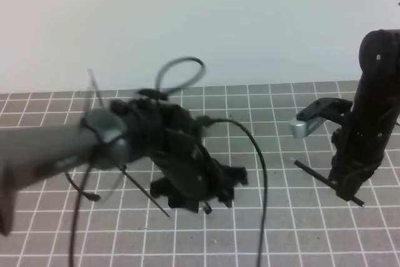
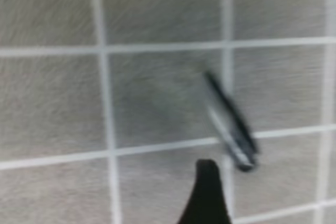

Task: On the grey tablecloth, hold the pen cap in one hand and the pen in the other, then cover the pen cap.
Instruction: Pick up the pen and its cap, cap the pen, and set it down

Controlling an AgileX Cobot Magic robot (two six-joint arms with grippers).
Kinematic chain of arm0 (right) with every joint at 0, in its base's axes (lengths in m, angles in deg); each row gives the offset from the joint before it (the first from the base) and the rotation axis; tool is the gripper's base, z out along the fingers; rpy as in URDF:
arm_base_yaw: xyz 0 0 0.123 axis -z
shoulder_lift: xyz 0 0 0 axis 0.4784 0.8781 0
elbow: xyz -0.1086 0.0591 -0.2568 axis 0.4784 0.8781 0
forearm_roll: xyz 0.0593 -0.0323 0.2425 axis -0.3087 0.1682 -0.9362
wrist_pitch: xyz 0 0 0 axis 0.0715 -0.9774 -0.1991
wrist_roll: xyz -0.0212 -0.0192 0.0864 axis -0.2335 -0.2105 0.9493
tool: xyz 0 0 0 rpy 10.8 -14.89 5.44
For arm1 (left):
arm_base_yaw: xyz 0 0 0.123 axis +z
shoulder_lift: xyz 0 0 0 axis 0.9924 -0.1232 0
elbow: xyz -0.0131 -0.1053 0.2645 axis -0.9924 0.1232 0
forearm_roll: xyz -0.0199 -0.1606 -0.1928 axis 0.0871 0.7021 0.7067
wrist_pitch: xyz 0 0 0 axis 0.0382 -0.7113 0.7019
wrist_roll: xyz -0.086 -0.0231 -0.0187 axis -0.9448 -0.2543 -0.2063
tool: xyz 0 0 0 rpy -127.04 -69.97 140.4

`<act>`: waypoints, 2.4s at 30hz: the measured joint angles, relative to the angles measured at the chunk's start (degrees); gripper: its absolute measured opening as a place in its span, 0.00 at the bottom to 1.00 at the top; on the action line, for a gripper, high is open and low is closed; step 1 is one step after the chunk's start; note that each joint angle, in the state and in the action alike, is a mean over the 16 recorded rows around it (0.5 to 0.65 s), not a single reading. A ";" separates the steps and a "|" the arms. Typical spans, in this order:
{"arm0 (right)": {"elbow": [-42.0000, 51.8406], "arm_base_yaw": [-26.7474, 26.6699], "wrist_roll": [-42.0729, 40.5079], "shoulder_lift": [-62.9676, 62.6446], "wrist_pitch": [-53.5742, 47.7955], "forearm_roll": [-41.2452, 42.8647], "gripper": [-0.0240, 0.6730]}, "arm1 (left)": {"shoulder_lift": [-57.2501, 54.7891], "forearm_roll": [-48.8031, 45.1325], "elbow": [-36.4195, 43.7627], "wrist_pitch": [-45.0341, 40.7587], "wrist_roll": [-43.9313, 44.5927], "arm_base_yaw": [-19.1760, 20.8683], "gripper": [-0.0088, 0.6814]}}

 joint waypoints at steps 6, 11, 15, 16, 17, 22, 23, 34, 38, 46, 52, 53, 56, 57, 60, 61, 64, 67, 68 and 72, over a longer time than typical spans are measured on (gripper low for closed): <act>0.00 0.04 3.01 0.00 0.23 2.54 0.03 | -1.50 -4.02 -0.09 -0.12 -4.83 -2.04 0.75; 0.00 0.04 4.28 0.00 0.40 3.34 0.03 | -1.90 -7.38 -0.15 -0.59 -7.86 -2.32 0.67; 0.00 0.04 4.58 0.00 0.44 3.28 0.03 | -1.93 -9.44 -0.20 -1.05 -9.02 -2.27 0.58; 0.00 0.04 4.64 0.00 0.41 3.26 0.03 | -1.94 -9.96 -0.21 -1.23 -9.18 -2.26 0.56; 0.00 0.04 4.69 0.00 0.38 3.24 0.03 | -1.94 -10.52 -0.22 -1.46 -9.32 -2.25 0.53; 0.00 0.04 4.82 0.00 0.20 3.08 0.03 | -1.94 -13.14 -0.23 -3.08 -10.17 -2.11 0.43; 0.00 0.04 4.83 0.00 0.17 3.02 0.03 | -1.94 -13.34 -0.23 -3.32 -10.36 -2.02 0.42; 0.00 0.04 4.79 0.00 0.10 2.12 0.03 | -1.94 -9.04 -0.23 -0.82 -12.16 -0.82 0.36; 0.00 0.04 4.73 0.00 0.38 1.94 0.03 | -1.97 -6.67 -0.23 1.51 -12.29 -0.54 0.36; 0.00 0.04 4.62 0.00 1.47 1.93 0.03 | -2.89 -6.63 -0.23 2.61 -11.96 -0.57 0.37; 0.00 0.04 4.62 0.00 2.14 1.85 0.03 | -3.76 -8.33 -0.29 0.48 -10.61 -0.57 0.36; 0.00 0.04 4.62 0.00 2.20 1.84 0.03 | -3.90 -8.77 -0.31 -0.16 -10.27 -0.57 0.36; 0.00 0.04 4.62 0.00 2.31 1.80 0.03 | -4.20 -10.66 -0.52 -2.62 -8.99 -0.57 0.36; 0.00 0.04 4.62 0.00 2.34 1.80 0.03 | -4.25 -11.50 -0.65 -3.60 -8.46 -0.57 0.36; 0.00 0.04 4.62 0.00 2.42 1.80 0.03 | -4.27 -14.38 -1.25 -6.87 -6.55 -0.57 0.36; 0.00 0.04 4.62 0.00 2.45 1.80 0.03 | -4.26 -15.38 -1.52 -8.04 -5.86 -0.57 0.35; 0.00 0.04 4.62 0.00 2.52 1.80 0.03 | -4.25 -18.27 -2.40 -11.49 -3.68 -0.57 0.33; 0.00 0.04 4.62 0.00 2.58 1.80 0.03 | -4.25 -20.59 -3.26 -14.43 -1.60 -0.57 0.30; 0.00 0.04 4.62 0.00 2.60 1.80 0.03 | -4.26 -21.19 -3.54 -15.24 -0.98 -0.57 0.29; 0.00 0.04 4.62 0.00 2.66 1.80 0.03 | -4.31 -22.72 -4.49 -17.54 0.37 -0.55 0.23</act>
